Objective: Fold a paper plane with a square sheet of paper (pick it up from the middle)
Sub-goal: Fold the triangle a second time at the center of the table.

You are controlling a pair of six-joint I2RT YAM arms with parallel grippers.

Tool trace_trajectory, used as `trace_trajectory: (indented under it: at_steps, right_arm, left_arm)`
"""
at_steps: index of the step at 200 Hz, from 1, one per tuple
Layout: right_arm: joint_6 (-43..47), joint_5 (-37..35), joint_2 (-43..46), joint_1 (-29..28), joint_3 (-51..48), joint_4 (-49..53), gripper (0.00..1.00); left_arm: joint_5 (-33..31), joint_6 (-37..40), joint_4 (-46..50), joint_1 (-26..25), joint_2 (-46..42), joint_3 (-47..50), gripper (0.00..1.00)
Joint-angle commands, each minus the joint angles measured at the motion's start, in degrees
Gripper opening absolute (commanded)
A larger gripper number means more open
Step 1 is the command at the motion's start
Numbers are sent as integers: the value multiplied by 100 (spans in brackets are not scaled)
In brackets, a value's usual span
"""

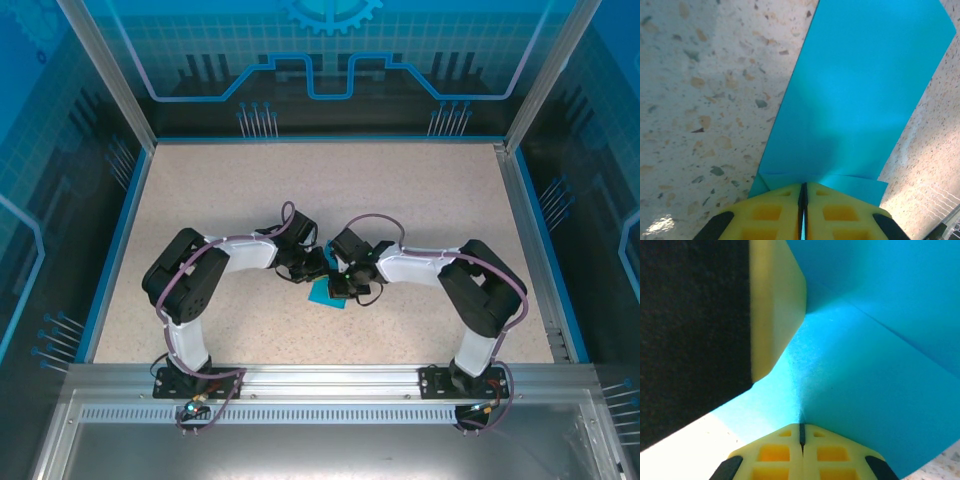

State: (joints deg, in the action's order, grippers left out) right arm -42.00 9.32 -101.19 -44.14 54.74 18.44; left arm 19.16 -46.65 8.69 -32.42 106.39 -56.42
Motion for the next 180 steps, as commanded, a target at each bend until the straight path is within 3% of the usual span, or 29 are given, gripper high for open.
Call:
trace_trajectory:
  at_steps: [1, 180]
  right_arm:
    - [69, 53, -17, 94, -260, 305, 2]
    - [306, 369, 639, 207, -1199, 303, 2]
  left_arm:
    - [-333, -90, 576, -26, 382, 118, 12]
    - [-446, -147, 766, -24, 591, 0, 10]
